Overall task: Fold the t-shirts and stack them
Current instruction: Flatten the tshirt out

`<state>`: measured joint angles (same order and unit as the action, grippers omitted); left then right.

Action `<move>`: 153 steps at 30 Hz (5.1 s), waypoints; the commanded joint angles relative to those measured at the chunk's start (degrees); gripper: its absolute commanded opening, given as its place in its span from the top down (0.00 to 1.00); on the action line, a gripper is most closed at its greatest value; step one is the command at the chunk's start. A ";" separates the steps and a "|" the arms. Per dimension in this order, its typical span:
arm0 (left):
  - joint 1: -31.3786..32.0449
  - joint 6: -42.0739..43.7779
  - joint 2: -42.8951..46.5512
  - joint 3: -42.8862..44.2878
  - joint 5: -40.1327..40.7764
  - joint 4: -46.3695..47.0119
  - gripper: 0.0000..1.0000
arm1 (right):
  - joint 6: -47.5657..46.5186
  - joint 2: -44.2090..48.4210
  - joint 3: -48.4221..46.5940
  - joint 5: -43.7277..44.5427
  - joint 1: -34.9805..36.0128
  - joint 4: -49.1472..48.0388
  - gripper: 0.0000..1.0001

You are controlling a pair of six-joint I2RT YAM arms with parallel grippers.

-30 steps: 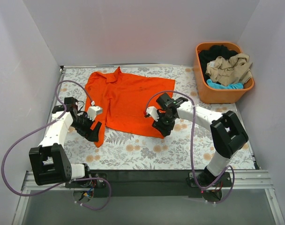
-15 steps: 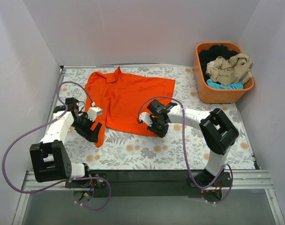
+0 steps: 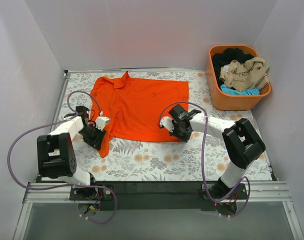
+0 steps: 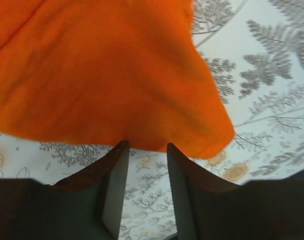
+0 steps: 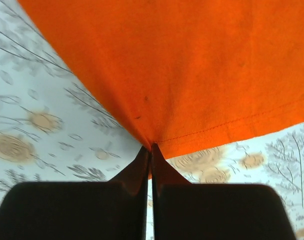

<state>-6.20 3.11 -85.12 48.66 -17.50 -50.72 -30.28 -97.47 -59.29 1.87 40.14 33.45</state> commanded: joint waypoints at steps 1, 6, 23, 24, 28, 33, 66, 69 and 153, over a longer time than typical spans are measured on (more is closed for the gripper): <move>0.31 -2.67 -4.07 -0.76 5.27 8.17 0.67 | -2.58 2.63 0.93 2.53 -3.48 2.85 0.99; -1.36 -4.27 -6.98 0.37 10.55 10.48 1.00 | -4.17 2.81 1.28 2.00 -7.18 3.55 0.99; -8.92 21.59 11.73 1.60 5.64 -18.27 1.00 | -9.62 15.03 10.94 -4.59 -4.46 11.63 0.99; -8.92 20.36 11.56 3.00 4.33 -18.45 1.00 | -9.79 15.55 10.86 -4.42 -4.37 11.98 0.99; -8.92 12.90 5.16 13.80 -7.33 -19.42 0.64 | -9.53 15.65 8.84 -3.89 -4.54 11.99 0.99; -4.10 2.72 -3.38 18.31 -7.73 -11.27 0.39 | -8.30 13.28 6.03 -4.68 -4.81 12.16 0.99; 5.40 -19.18 -20.15 45.80 -9.15 -1.33 0.45 | -3.12 3.98 -27.78 -11.82 -12.79 13.58 0.35; 10.84 -24.02 -28.41 52.83 -5.12 4.56 0.44 | -1.71 -7.09 -40.87 -4.61 -16.13 10.06 0.44; 15.51 -32.03 -47.77 66.82 6.42 8.88 0.77 | -0.92 -42.80 -61.48 -3.62 -27.57 -4.54 0.57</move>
<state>9.13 -29.04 -133.69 113.54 -11.53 -41.80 -31.81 -140.33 -120.33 -0.82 12.75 29.17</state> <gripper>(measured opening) 0.230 0.424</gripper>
